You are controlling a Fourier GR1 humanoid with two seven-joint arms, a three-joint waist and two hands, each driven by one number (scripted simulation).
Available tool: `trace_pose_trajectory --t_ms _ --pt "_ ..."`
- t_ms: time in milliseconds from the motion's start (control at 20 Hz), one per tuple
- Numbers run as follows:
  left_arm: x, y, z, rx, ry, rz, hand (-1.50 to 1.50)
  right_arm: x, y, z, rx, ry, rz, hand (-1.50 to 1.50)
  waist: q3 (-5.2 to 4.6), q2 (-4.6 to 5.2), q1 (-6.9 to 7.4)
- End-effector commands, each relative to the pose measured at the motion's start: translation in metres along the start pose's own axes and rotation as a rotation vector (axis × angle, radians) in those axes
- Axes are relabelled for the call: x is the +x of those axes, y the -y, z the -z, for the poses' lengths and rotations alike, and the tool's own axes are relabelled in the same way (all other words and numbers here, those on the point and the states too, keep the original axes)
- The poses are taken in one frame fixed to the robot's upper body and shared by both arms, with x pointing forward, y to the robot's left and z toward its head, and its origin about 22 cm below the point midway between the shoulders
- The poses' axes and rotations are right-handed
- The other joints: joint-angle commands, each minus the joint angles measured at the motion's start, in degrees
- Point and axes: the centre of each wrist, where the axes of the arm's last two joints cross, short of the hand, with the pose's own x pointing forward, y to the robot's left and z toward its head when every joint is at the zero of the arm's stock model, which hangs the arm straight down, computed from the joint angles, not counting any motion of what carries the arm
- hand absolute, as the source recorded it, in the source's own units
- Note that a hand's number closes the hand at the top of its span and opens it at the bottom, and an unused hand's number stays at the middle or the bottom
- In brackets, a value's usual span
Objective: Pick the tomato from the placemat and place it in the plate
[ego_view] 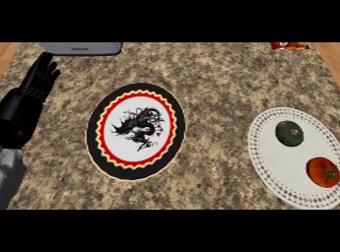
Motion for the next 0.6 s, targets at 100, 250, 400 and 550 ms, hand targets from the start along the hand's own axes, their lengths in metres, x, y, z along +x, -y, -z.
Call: trace_pose_trajectory --t_ms 100,250,400,550 --pt "-0.004 0.007 -0.001 -0.006 0.019 0.003 0.0 0.029 0.013 0.006 0.175 -0.181 -0.131 -1.5 0.28 -0.03 0.8" --pt "-0.007 0.009 0.002 -0.003 0.007 -0.008 0.0 0.043 0.008 0.02 0.162 -0.199 -0.137 -1.5 0.35 -0.08 0.53" --pt "-0.018 0.008 0.01 0.01 0.005 -0.006 0.0 0.034 -0.022 0.029 0.181 -0.211 -0.17 -1.5 0.38 0.0 0.45" --pt "-0.005 -0.02 -0.007 -0.005 0.006 -0.009 0.0 0.036 0.001 0.04 0.15 -0.274 -0.215 -1.5 0.37 -0.11 0.71"
